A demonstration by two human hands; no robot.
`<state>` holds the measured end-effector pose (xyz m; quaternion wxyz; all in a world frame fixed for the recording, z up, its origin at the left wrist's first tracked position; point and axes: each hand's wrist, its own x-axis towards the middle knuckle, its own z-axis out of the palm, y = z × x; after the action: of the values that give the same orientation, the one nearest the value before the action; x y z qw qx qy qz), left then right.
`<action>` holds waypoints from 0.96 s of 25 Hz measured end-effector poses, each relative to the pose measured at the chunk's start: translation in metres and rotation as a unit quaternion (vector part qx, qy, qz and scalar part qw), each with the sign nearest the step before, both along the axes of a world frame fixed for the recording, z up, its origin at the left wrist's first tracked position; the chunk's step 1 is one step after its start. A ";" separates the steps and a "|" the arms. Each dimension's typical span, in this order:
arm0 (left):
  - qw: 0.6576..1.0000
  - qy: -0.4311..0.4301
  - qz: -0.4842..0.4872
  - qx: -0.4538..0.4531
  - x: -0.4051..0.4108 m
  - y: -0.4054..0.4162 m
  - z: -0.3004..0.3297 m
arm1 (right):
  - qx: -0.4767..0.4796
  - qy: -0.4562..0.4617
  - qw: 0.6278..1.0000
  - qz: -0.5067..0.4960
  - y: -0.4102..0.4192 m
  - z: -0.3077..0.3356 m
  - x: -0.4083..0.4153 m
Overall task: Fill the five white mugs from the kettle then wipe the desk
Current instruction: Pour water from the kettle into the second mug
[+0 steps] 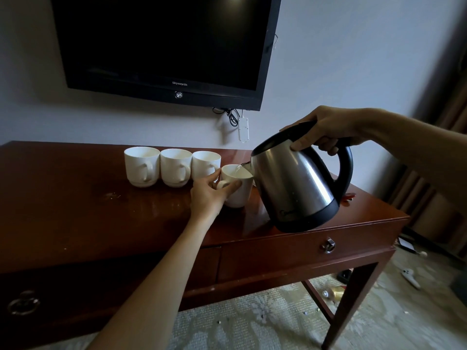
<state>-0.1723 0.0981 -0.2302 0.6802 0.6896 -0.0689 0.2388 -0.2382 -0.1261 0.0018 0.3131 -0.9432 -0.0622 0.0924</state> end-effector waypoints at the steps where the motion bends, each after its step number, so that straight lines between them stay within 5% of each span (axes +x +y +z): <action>1: 1.000 0.000 0.002 0.000 0.000 0.000 0.000 | 0.000 0.001 1.000 0.000 0.000 0.000 0.000; 24: 1.000 0.008 0.004 0.002 -0.004 0.000 0.002 | -0.008 0.005 1.000 0.002 0.000 0.001 0.000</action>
<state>-0.1764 0.0982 -0.2284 0.6786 0.6929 -0.0610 0.2359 -0.2387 -0.1261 0.0025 0.3052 -0.9452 -0.0619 0.0978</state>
